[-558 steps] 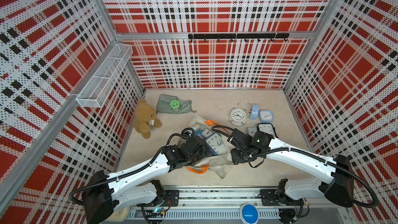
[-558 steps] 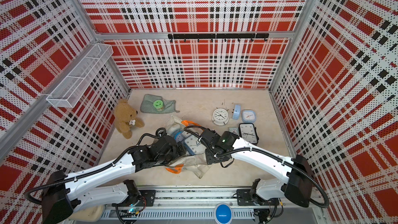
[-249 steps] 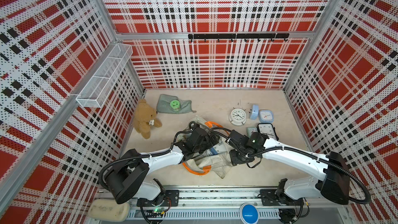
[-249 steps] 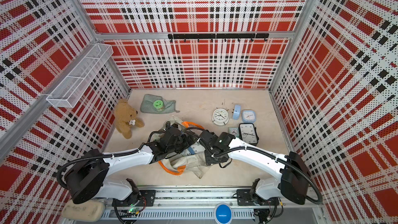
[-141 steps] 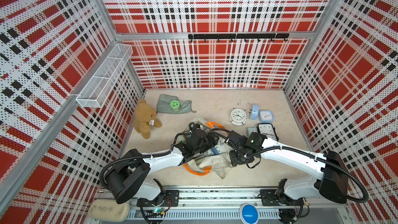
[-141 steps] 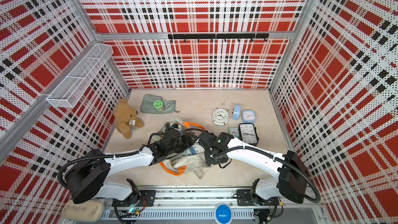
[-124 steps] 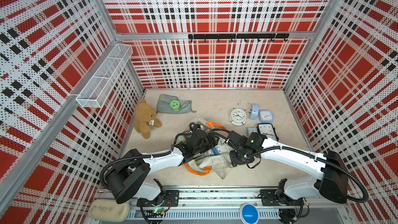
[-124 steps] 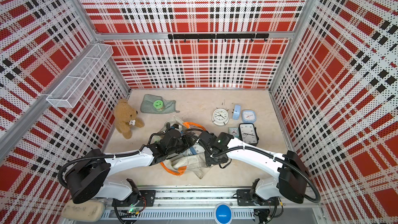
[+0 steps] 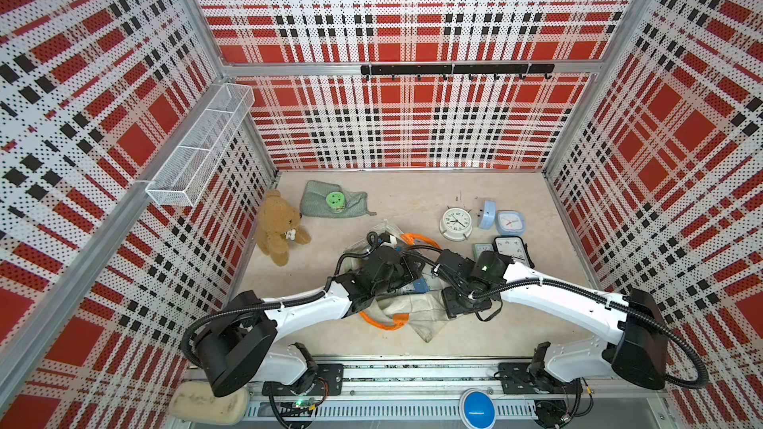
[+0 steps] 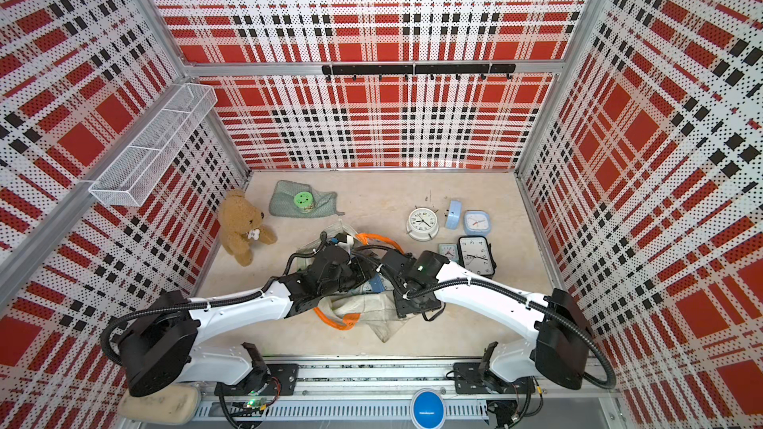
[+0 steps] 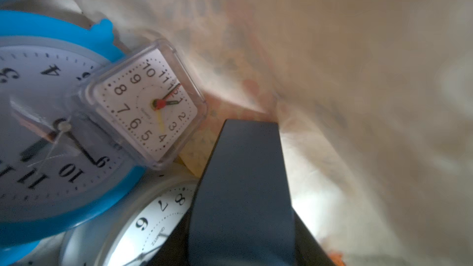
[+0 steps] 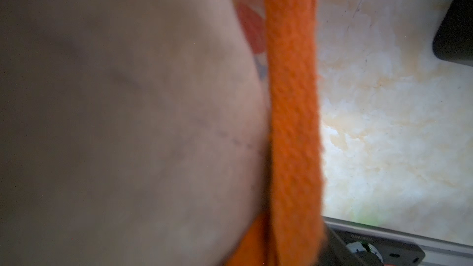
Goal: Take the alarm clock out of the canvas bag
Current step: Pick up the alarm from the canvas bag.
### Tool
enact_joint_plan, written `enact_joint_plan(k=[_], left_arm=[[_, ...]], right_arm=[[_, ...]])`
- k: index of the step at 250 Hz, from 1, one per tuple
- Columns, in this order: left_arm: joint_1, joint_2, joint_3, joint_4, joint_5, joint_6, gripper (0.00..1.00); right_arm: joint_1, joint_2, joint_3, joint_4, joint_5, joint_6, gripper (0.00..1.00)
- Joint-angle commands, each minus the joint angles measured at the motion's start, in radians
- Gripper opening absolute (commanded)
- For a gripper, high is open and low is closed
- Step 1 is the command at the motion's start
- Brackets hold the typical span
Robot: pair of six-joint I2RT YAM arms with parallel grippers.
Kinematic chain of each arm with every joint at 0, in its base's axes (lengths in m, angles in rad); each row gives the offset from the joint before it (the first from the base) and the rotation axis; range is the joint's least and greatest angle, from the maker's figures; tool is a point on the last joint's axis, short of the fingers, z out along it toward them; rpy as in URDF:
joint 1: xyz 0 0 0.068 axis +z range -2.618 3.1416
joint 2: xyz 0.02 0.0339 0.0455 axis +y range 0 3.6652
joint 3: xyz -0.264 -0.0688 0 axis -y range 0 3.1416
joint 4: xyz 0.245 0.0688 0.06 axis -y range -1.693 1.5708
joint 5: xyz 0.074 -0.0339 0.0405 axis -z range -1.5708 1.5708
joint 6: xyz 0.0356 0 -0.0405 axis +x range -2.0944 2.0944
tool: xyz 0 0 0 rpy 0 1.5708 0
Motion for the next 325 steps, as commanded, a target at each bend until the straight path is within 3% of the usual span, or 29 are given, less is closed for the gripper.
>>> enact_joint_plan(k=[1,63,132,195,231,268,298,325], left_arm=[[-0.01,-0.037,0.029,-0.024,-0.015,0.04,0.4],[0.004,-0.065,0.041,-0.088,-0.026,0.056,0.35],[0.015,-0.235,0.122,-0.363,-0.118,0.178,0.34],[0.083,-0.366,0.238,-0.562,-0.133,0.295,0.34],[0.16,-0.374,0.372,-0.642,-0.014,0.391,0.3],[0.2,-0.325,0.616,-0.757,0.098,0.508,0.28],[0.203,-0.236,0.825,-0.818,0.229,0.557,0.27],[0.201,-0.156,0.934,-0.792,0.353,0.523,0.27]], right_arm=[[0.004,0.012,0.047,-0.032,0.05,-0.005,0.7],[0.003,0.006,0.151,-0.093,0.105,-0.026,0.75],[-0.004,-0.098,0.308,-0.039,0.155,-0.115,0.82],[-0.085,-0.178,0.394,0.057,0.083,-0.198,0.85],[-0.212,-0.204,0.439,0.04,-0.029,-0.219,0.84],[-0.378,-0.23,0.476,0.07,-0.172,-0.23,0.84],[-0.548,-0.243,0.476,0.155,-0.412,-0.225,0.86],[-0.714,-0.272,0.435,0.267,-0.648,-0.198,0.86]])
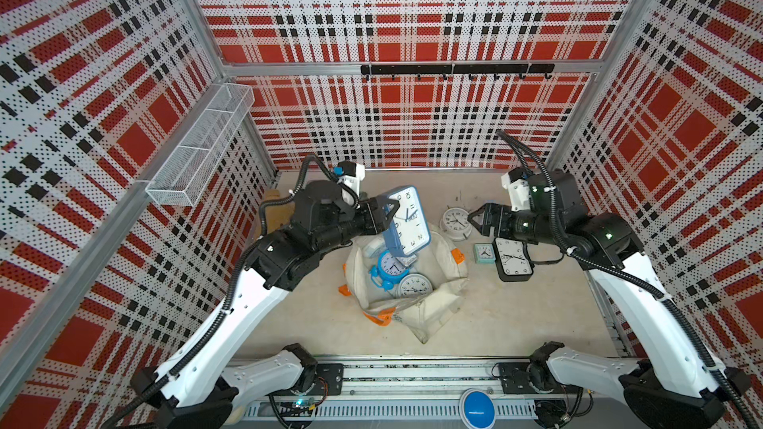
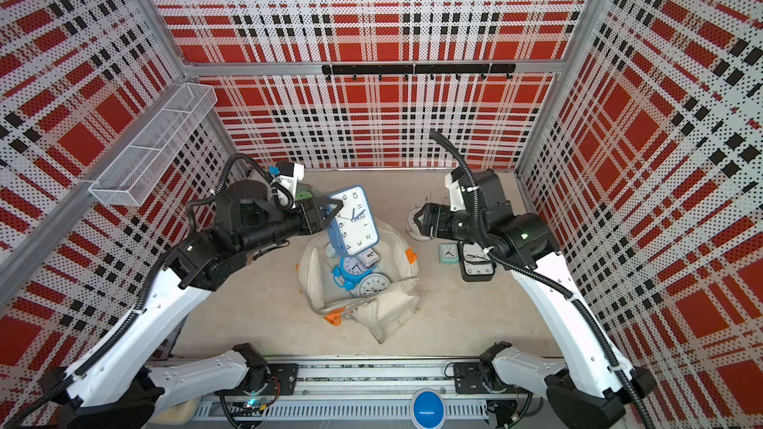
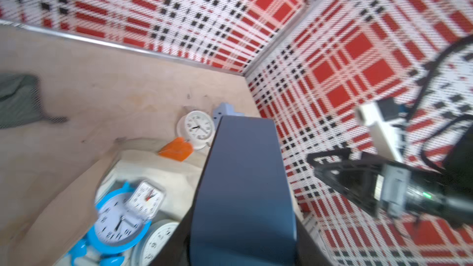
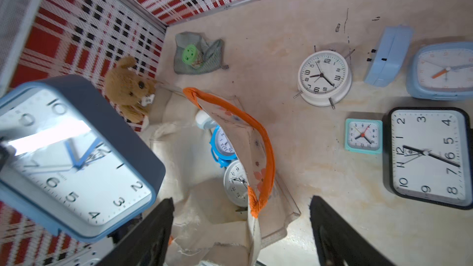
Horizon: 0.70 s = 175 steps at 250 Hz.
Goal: Take the alarm clock out of the canvas bag
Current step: Pick up the alarm from the canvas bag, then place the alarm at the center of the board.
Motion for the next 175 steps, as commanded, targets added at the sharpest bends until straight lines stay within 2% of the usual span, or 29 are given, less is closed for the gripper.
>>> enact_joint_plan(k=[1,33,58,103,175], left_arm=[[0.003,0.069,0.104,0.014,0.194,0.022,0.27],[0.003,0.147,0.138,0.15,0.314,-0.088,0.27],[0.006,0.203,0.132,0.287,0.375,-0.215,0.27],[0.003,0.282,0.143,0.481,0.45,-0.407,0.27],[-0.03,0.334,0.163,0.591,0.46,-0.501,0.27]], right_arm=[[-0.137,-0.044,-0.022,0.166,-0.317,0.012,0.86],[-0.33,-0.115,-0.136,0.408,-0.604,0.116,0.86],[-0.392,-0.168,-0.235,0.687,-0.75,0.269,0.86],[-0.393,-0.201,-0.348,0.935,-0.864,0.404,0.86],[-0.387,-0.225,-0.449,0.911,-0.897,0.369,0.88]])
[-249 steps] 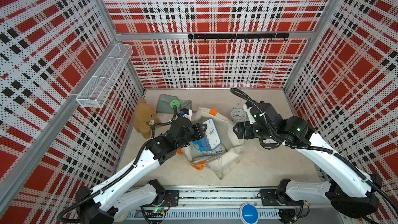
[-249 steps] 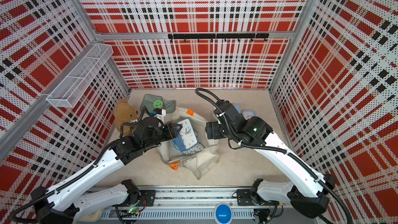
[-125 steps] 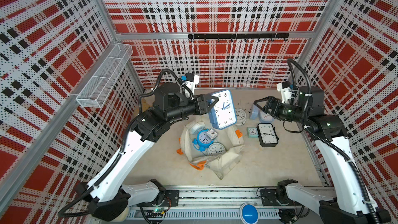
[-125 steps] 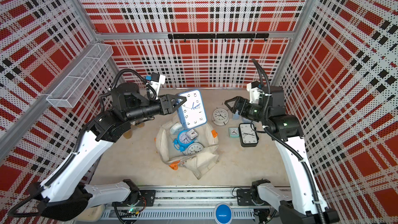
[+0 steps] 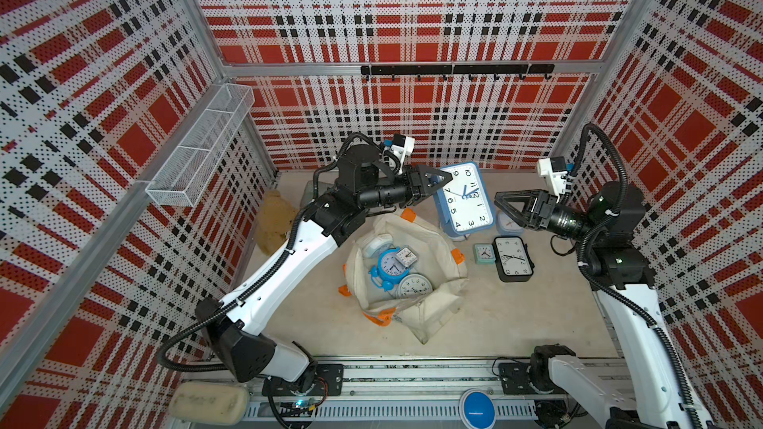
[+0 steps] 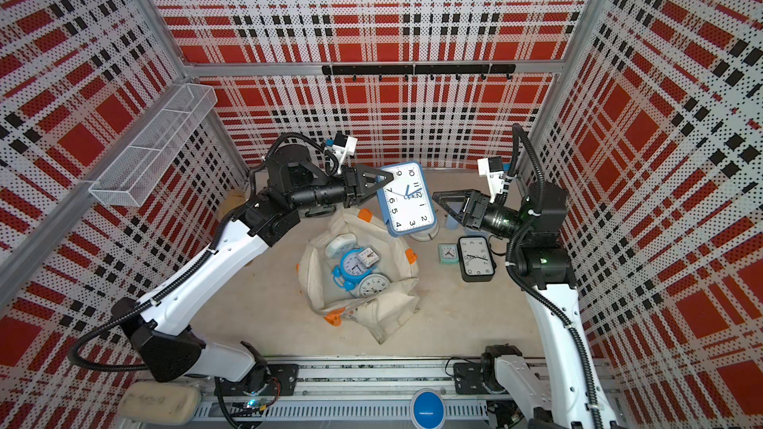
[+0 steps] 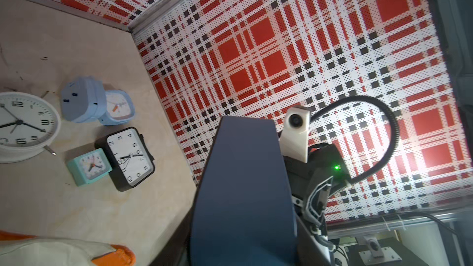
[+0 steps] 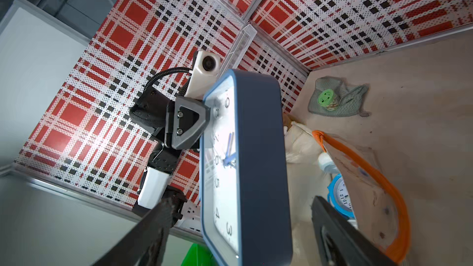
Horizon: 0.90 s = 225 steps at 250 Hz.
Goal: Take the alarm clock out of the canvas bag
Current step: Place the alarm at the center of the board.
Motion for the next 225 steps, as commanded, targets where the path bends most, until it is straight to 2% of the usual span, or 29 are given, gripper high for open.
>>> enact_joint_plan(k=[1,24,53,139,158,175,192,205,225], left_arm=[[-0.022,0.008,0.041,0.169,0.041,-0.093,0.27],[-0.035,0.021,0.037,0.202,0.038,-0.113,0.27],[-0.047,0.038,0.032,0.216,0.028,-0.121,0.28],[-0.067,0.073,0.017,0.274,0.018,-0.159,0.33],[-0.068,0.073,0.013,0.274,0.009,-0.163,0.42],[-0.07,0.074,0.011,0.275,0.002,-0.164,0.45],[-0.073,0.072,0.009,0.274,-0.003,-0.161,0.55],[-0.072,0.069,0.006,0.274,-0.009,-0.158,0.6],[-0.07,0.057,-0.007,0.27,-0.029,-0.153,0.79]], right_arm=[[0.004,-0.018,-0.031,0.083,-0.049,0.018,0.88],[0.017,-0.012,-0.056,0.124,-0.063,0.049,0.86],[0.05,-0.009,-0.085,0.213,-0.063,0.113,0.78],[0.068,-0.01,-0.097,0.267,-0.046,0.154,0.41],[0.068,-0.013,-0.097,0.258,-0.037,0.153,0.35],[0.068,-0.013,-0.094,0.231,-0.027,0.136,0.33],[0.068,-0.013,-0.083,0.186,-0.014,0.105,0.3],[0.068,-0.013,-0.07,0.133,0.002,0.073,0.27],[0.068,-0.01,-0.04,0.04,0.03,0.015,0.25]])
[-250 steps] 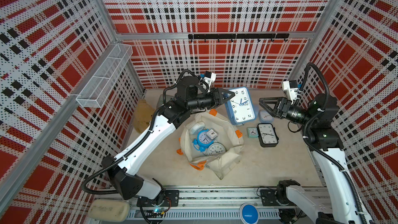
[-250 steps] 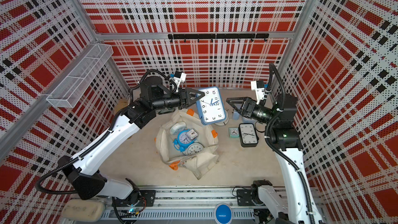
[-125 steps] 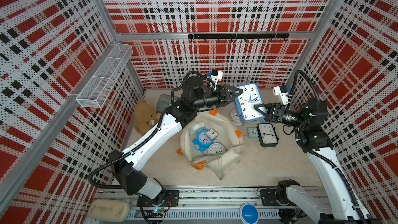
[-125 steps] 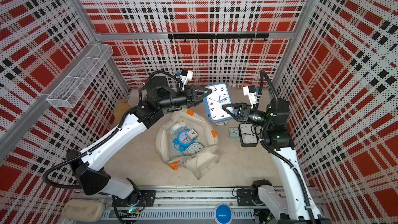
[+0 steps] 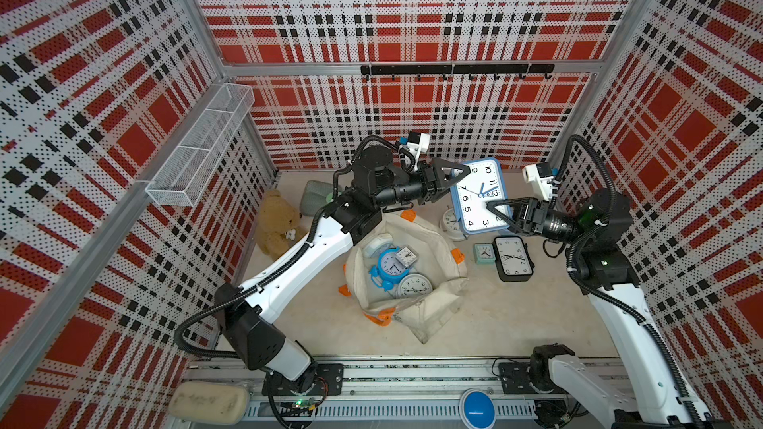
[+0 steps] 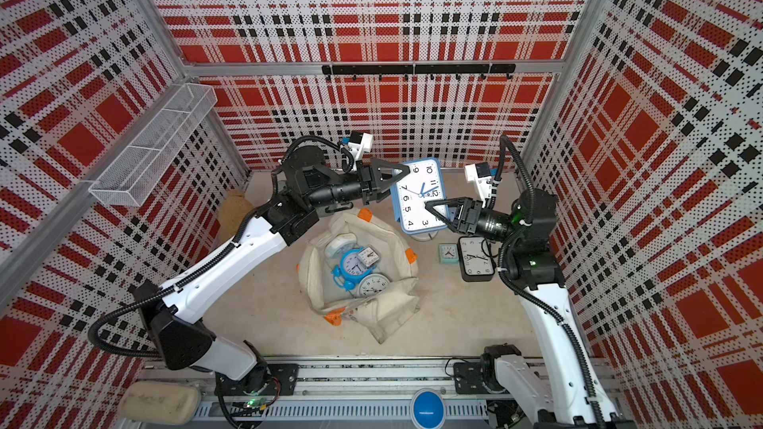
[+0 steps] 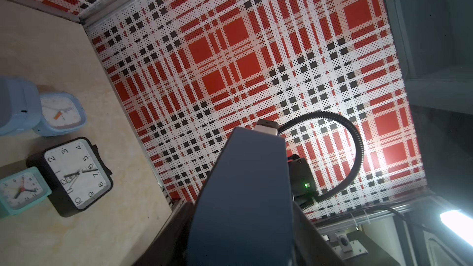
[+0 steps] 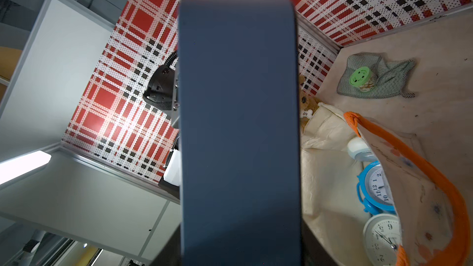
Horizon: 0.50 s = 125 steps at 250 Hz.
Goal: Take the alarm clock out of the canvas bag
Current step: Place the alarm at the center of the board.
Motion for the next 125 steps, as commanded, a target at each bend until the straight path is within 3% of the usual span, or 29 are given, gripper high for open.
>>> enact_joint_plan(k=[1,41,125], left_arm=[[-0.012,-0.022,-0.006,0.069,-0.017,-0.032,0.8],[0.015,-0.086,-0.059,0.025,-0.097,-0.017,1.0],[0.072,-0.277,-0.04,-0.49,-0.324,0.272,0.99]], right_arm=[[0.001,-0.002,0.047,-0.128,0.07,-0.11,0.25],[0.0,0.002,0.102,-0.289,0.136,-0.206,0.24],[-0.017,0.047,0.178,-0.805,0.448,-0.596,0.24]])
